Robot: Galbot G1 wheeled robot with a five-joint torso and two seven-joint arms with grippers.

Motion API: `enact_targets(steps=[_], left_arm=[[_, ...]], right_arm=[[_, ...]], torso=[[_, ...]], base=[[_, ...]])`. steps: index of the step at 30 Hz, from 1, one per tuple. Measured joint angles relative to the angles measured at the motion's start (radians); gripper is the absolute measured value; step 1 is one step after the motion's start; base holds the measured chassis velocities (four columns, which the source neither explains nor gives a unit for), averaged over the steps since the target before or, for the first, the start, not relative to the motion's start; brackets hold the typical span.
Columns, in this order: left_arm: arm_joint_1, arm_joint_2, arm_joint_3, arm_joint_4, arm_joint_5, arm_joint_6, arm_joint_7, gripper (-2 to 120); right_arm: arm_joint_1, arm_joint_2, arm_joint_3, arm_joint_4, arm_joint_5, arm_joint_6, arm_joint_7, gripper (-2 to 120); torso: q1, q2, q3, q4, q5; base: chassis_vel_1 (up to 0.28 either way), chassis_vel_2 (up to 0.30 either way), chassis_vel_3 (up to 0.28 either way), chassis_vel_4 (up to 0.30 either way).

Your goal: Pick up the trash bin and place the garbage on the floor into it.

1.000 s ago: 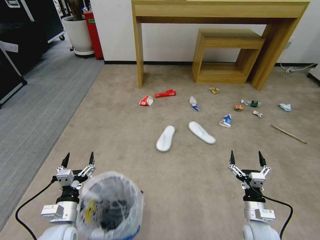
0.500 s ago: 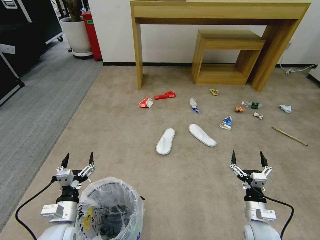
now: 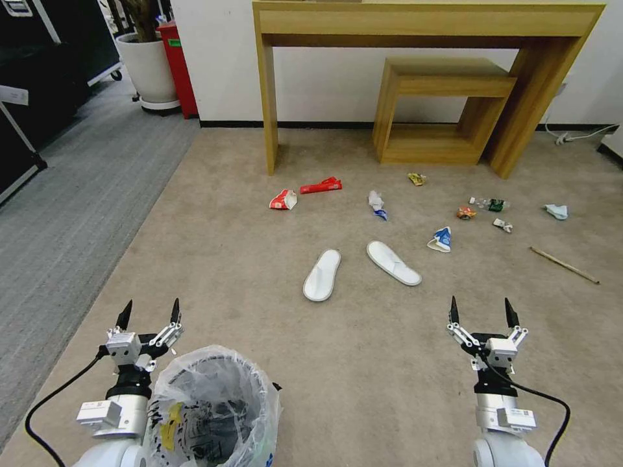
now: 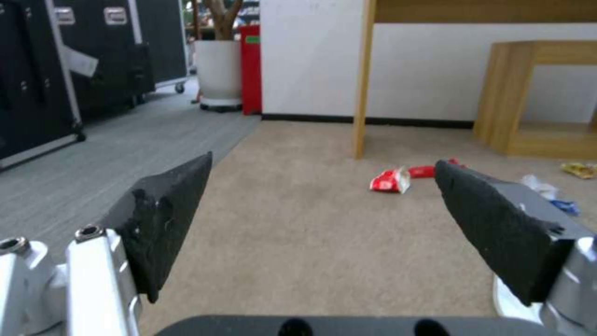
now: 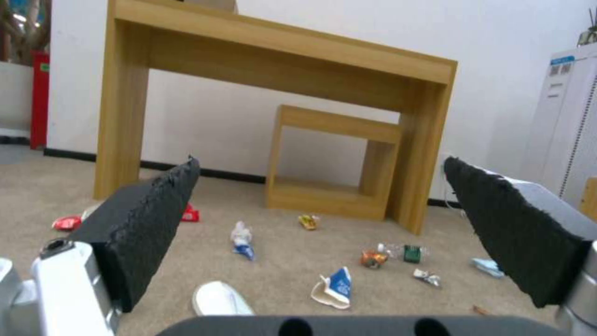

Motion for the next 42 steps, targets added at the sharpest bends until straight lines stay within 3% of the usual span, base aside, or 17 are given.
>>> enact_targets(steps=[6, 9, 10, 13, 14, 17, 22, 25, 26, 28, 29, 31, 36, 42], left_arm=[[0.025, 0.029, -0.031, -0.048, -0.033, 0.076, -0.042, 91], [0.046, 0.065, -0.054, -0.092, -0.073, 0.188, -0.083, 91], [0.046, 0.065, -0.054, -0.092, -0.073, 0.188, -0.083, 91], [0.067, 0.100, -0.070, -0.146, -0.112, 0.337, -0.113, 95], [0.067, 0.100, -0.070, -0.146, -0.112, 0.337, -0.113, 95], [0.084, 0.159, -0.084, -0.229, -0.251, 0.487, -0.180, 97], [0.100, 0.204, -0.099, -0.261, -0.325, 0.560, -0.228, 99], [0.157, 0.254, -0.110, -0.307, -0.412, 0.632, -0.313, 98], [0.157, 0.254, -0.110, -0.307, -0.412, 0.632, -0.313, 98], [0.187, 0.266, -0.094, -0.344, -0.504, 0.708, -0.409, 98], [0.187, 0.266, -0.094, -0.344, -0.504, 0.708, -0.409, 98], [0.232, 0.274, -0.068, -0.389, -0.596, 0.777, -0.512, 99], [0.285, 0.299, -0.053, -0.476, -0.752, 0.836, -0.608, 98], [0.322, 0.338, -0.052, -0.509, -0.766, 0.856, -0.632, 98]], right_arm=[[-0.003, -0.010, 0.001, -0.011, 0.000, 0.000, 0.004, 100], [0.002, -0.012, 0.000, -0.023, 0.000, 0.000, 0.006, 100], [0.002, -0.012, 0.000, -0.023, 0.000, 0.000, 0.006, 100], [0.002, -0.012, -0.005, -0.033, -0.001, 0.009, 0.007, 100], [0.002, -0.012, -0.005, -0.033, -0.001, 0.009, 0.007, 100], [0.003, -0.021, -0.012, -0.047, 0.000, 0.012, 0.007, 100], [0.001, -0.031, -0.010, -0.050, 0.003, 0.012, 0.007, 100], [0.002, -0.047, 0.001, -0.064, 0.015, 0.013, 0.010, 100], [0.002, -0.047, 0.001, -0.064, 0.015, 0.013, 0.010, 100], [0.005, -0.049, 0.003, -0.077, 0.020, 0.017, 0.011, 100], [0.005, -0.049, 0.003, -0.077, 0.020, 0.017, 0.011, 100], [0.009, -0.051, -0.001, -0.095, 0.022, 0.024, 0.011, 100], [0.026, -0.056, -0.009, -0.129, 0.024, 0.032, 0.011, 100], [0.042, -0.065, -0.011, -0.147, 0.031, 0.033, 0.010, 100]], torso=[[0.000, 0.000, 0.000, 0.0000, 0.0000], [0.000, 0.000, 0.000, 0.0001, 0.0001], [0.000, 0.000, 0.000, 0.0001, 0.0001], [0.000, 0.000, 0.000, 0.0000, 0.0000], [0.000, 0.000, 0.000, 0.0000, 0.0000], [0.000, 0.000, 0.000, 0.0000, 0.0001], [0.000, 0.000, 0.000, -0.0001, 0.0001], [0.000, 0.000, 0.000, 0.0001, -0.0001], [0.000, 0.000, 0.000, 0.0001, -0.0001], [0.000, 0.000, 0.000, 0.0000, 0.0001], [0.000, 0.000, 0.000, 0.0000, 0.0001], [0.000, 0.000, 0.000, 0.0000, 0.0000], [0.000, 0.000, 0.000, 0.0000, 0.0003], [0.000, 0.000, 0.000, 0.0001, 0.0002]], base=[[0.000, 0.000, 0.000, 0.000], [0.000, 0.000, 0.000, 0.000], [0.000, 0.000, 0.000, 0.000], [0.000, 0.000, 0.000, 0.000], [0.000, 0.000, 0.000, 0.000], [0.000, 0.000, 0.000, 0.000], [0.000, 0.000, 0.000, 0.000], [0.000, 0.000, 0.000, 0.000], [0.000, 0.000, 0.000, 0.000], [0.000, 0.000, 0.000, 0.000], [0.000, 0.000, 0.000, 0.000], [0.000, 0.000, 0.000, 0.000], [0.000, 0.000, 0.000, 0.000], [0.000, 0.000, 0.000, 0.000]])
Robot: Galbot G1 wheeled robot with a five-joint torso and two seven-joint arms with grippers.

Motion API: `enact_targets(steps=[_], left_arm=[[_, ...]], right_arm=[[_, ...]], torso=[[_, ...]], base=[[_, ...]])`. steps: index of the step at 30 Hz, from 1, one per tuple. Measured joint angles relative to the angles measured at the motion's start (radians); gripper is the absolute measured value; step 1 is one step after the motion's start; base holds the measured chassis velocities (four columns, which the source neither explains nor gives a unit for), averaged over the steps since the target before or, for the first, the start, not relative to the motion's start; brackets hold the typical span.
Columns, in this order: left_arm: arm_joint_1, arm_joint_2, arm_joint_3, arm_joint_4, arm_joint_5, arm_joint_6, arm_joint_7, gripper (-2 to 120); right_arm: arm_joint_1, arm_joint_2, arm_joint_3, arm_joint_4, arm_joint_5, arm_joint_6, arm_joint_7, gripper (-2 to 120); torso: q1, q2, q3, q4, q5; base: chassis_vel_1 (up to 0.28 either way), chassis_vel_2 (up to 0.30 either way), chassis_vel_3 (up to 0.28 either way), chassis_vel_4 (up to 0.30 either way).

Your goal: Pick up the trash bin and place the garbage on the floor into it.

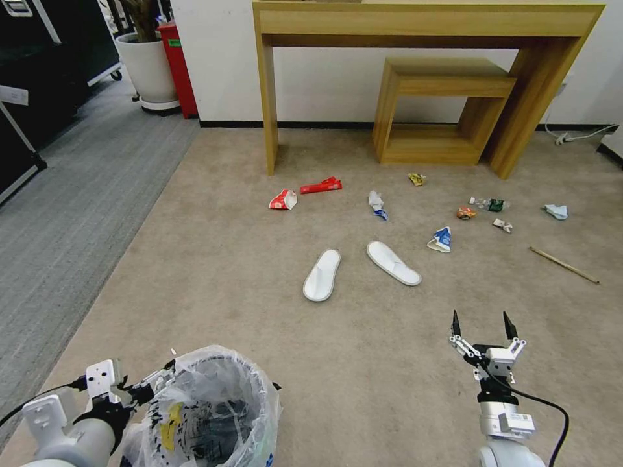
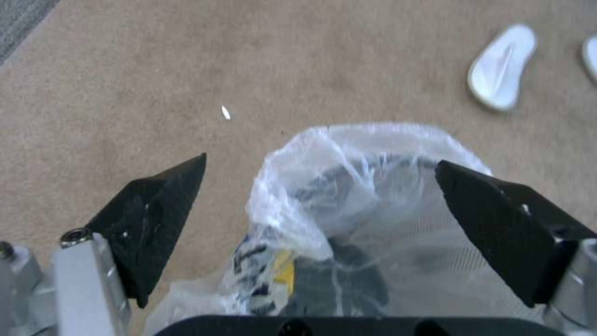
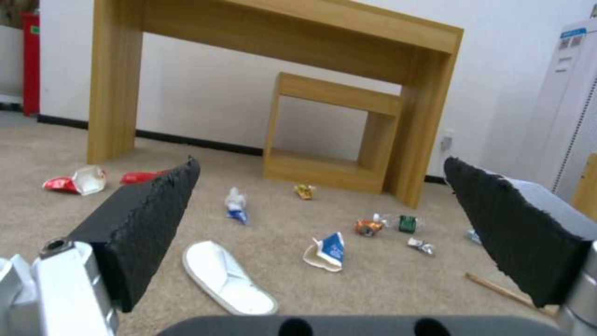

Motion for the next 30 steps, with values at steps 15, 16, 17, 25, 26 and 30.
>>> enact_targets(steps=[15, 16, 17, 25, 26, 30], left_arm=[[0.036, 0.062, 0.080, 0.070, 0.131, -0.017, 0.024, 98], [0.039, 0.074, 0.080, 0.074, 0.128, -0.017, 0.018, 98], [0.049, 0.088, 0.076, 0.072, 0.104, -0.015, 0.005, 98], [0.060, 0.139, 0.088, 0.113, 0.069, -0.005, -0.026, 98], [0.057, 0.139, 0.103, 0.119, 0.070, -0.005, -0.030, 98], [0.038, 0.136, 0.141, 0.136, 0.065, -0.006, -0.030, 98]], right_arm=[[0.007, -0.013, 0.007, -0.010, 0.020, -0.001, -0.004, 100], [0.006, -0.013, 0.008, -0.009, 0.021, -0.001, -0.004, 100], [0.006, -0.013, 0.010, -0.008, 0.023, -0.002, -0.005, 100], [-0.002, -0.006, 0.016, -0.001, 0.024, -0.001, -0.005, 100], [-0.004, -0.005, 0.016, 0.000, 0.023, -0.001, -0.005, 100], [-0.009, -0.002, 0.019, 0.002, 0.021, 0.002, -0.005, 100]], torso=[[0.000, 0.000, 0.000, -0.0001, -0.0003], [0.000, 0.000, 0.000, -0.0001, -0.0003], [0.000, 0.000, 0.000, -0.0001, -0.0001], [0.000, 0.000, 0.000, -0.0001, -0.0002], [0.000, 0.000, 0.000, 0.0000, -0.0003], [0.000, 0.000, 0.000, -0.0001, -0.0003]], base=[[0.000, 0.000, 0.000, 0.000], [0.000, 0.000, 0.000, 0.000], [0.000, 0.000, 0.000, 0.000], [0.000, 0.000, 0.000, 0.000], [0.000, 0.000, 0.000, 0.000], [0.000, 0.000, 0.000, 0.000]])
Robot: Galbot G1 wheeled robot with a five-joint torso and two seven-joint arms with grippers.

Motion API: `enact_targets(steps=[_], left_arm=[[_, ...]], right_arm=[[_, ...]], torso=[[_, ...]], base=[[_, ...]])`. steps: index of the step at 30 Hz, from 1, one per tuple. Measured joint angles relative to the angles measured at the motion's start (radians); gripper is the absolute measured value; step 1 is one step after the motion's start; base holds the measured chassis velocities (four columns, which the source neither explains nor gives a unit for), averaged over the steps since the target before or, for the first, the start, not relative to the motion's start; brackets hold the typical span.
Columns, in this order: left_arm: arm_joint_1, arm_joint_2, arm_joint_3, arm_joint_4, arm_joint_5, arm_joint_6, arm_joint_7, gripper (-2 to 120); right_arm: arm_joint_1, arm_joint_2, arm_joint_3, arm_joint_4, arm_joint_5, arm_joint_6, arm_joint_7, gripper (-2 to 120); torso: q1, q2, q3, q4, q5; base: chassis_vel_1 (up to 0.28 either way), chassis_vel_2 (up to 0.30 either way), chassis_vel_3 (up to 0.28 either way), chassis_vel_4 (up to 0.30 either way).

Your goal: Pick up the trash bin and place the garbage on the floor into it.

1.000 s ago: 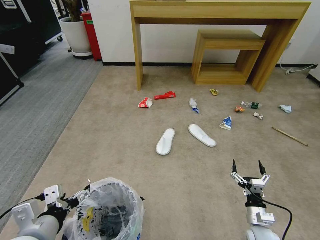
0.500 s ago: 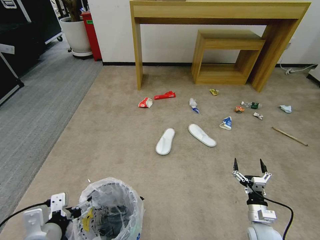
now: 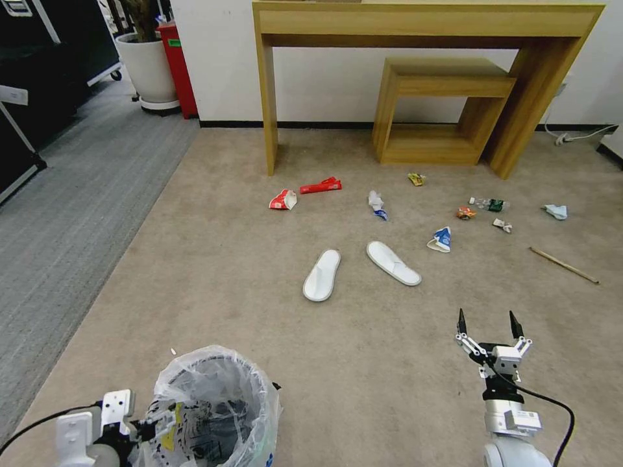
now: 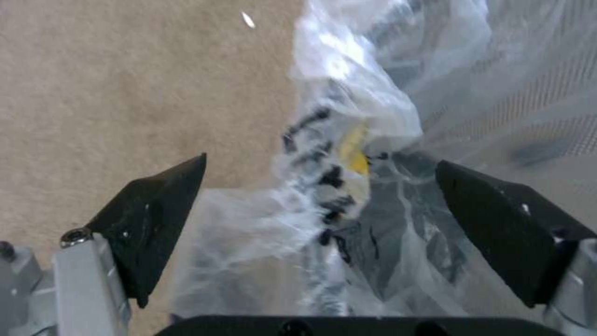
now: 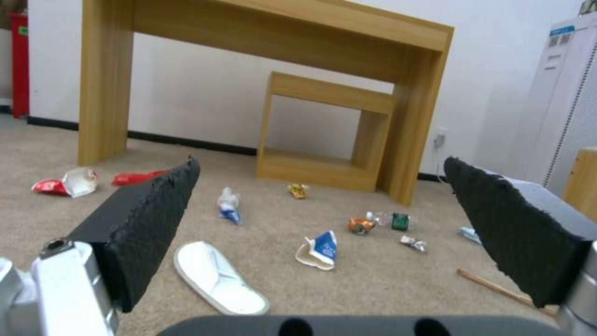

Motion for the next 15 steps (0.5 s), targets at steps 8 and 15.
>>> enact_targets(steps=[8, 15], left_arm=[[-0.035, 0.036, 0.024, 0.048, -0.006, -0.005, 0.000, 98], [-0.083, 0.064, 0.070, 0.111, -0.024, -0.006, 0.001, 98]], right_arm=[[-0.004, 0.003, 0.007, 0.009, -0.002, 0.001, 0.000, 100], [-0.008, 0.014, 0.007, 0.011, -0.013, 0.003, 0.000, 100]], torso=[[0.000, 0.000, 0.000, 0.0000, 0.0001], [0.000, 0.000, 0.000, 0.0000, 0.0002]], base=[[0.000, 0.000, 0.000, 0.000], [0.000, 0.000, 0.000, 0.000]])
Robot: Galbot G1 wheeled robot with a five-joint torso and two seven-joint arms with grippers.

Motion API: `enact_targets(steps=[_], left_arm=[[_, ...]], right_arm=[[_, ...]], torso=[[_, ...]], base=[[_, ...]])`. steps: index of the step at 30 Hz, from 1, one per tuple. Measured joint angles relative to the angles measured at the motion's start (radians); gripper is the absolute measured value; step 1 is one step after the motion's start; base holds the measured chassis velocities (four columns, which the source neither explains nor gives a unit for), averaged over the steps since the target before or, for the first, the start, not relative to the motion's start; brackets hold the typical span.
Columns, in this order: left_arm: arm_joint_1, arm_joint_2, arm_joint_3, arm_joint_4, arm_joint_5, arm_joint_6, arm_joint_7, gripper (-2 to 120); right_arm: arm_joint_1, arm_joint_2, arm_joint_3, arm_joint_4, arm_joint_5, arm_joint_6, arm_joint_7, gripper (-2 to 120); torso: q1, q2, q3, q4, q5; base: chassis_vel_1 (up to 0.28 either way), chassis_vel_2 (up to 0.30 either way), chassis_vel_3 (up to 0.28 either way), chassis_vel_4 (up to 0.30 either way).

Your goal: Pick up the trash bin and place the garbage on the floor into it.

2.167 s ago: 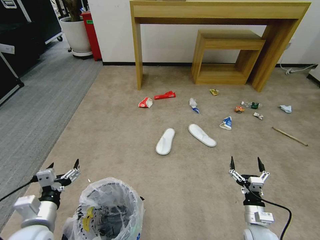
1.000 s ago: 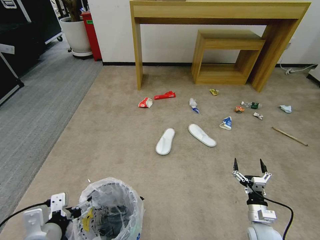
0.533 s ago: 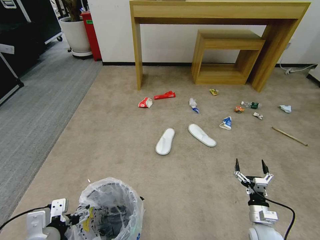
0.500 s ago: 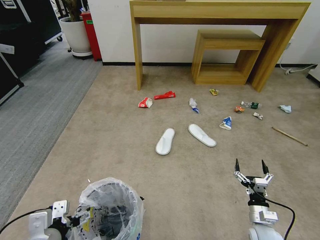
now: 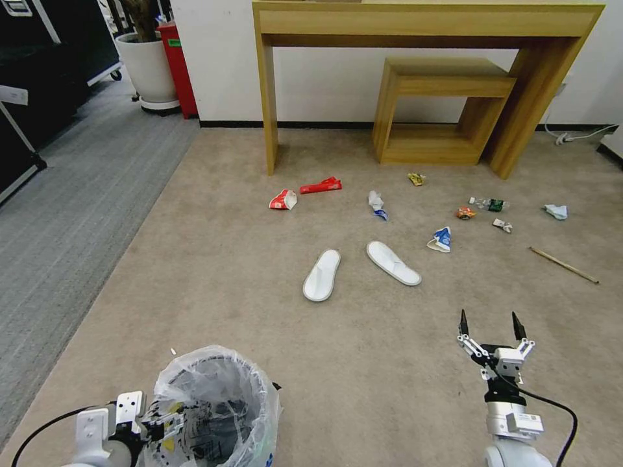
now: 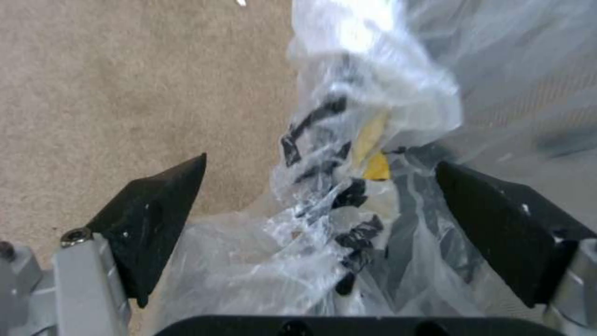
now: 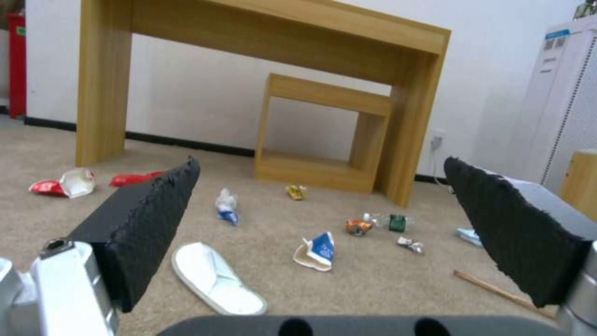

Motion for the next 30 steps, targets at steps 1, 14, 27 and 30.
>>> enact_targets(steps=[1, 14, 27, 30], left_arm=[[-0.005, 0.000, 0.008, 0.008, 0.002, 0.000, 0.000, 98], [-0.023, 0.010, 0.048, 0.028, 0.009, -0.005, -0.004, 91], [-0.002, 0.003, 0.052, 0.021, -0.021, 0.001, -0.044, 91], [-0.005, -0.004, 0.063, 0.025, -0.021, 0.001, -0.045, 91]], right_arm=[[-0.001, 0.001, 0.000, 0.000, -0.001, 0.000, 0.000, 100], [-0.009, 0.009, 0.011, 0.025, -0.009, -0.002, 0.002, 100], [-0.020, 0.006, 0.019, 0.029, -0.010, -0.001, 0.007, 100], [-0.020, 0.006, 0.019, 0.028, -0.010, 0.000, 0.007, 100]], torso=[[0.000, 0.000, 0.000, 0.0000, -0.0002], [0.000, 0.000, 0.000, 0.0001, 0.0003], [0.000, 0.000, 0.000, 0.0001, 0.0004], [0.000, 0.000, 0.000, -0.0001, 0.0007]], base=[[0.000, 0.000, 0.000, 0.000], [0.000, 0.000, 0.000, 0.000], [0.000, 0.000, 0.000, 0.000], [0.000, 0.000, 0.000, 0.000]])
